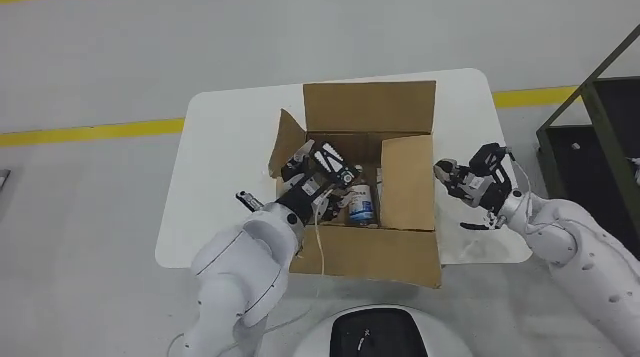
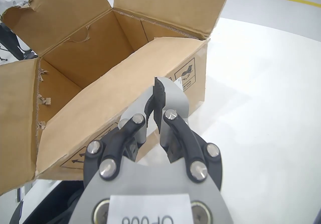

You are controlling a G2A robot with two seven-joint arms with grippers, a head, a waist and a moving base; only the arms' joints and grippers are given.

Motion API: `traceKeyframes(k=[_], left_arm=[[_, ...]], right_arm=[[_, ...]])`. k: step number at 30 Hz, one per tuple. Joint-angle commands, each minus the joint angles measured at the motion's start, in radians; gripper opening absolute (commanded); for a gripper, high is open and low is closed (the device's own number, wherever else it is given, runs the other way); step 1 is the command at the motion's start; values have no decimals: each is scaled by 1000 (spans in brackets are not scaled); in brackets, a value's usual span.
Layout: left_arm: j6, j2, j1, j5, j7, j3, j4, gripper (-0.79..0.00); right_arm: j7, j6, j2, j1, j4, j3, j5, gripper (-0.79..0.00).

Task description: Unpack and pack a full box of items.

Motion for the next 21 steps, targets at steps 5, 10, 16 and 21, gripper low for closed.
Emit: traceKeyframes(k=[5,10,16,21], left_arm=[[0,0,0,3,1,-1,0,0],[0,0,0,3,1,-1,0,0],[0,0,0,3,1,-1,0,0],[37,-4,-3,-95,75,29,53,0]], right_arm=[[11,-18,-21,101,79,-63,-20,-785],[10,-37,-35,156,136,-95,-7,-785],[-19,-54,-36,138,131,-87,-15,-785],[-66,-72,-18,63,81,-15,-21,-785]])
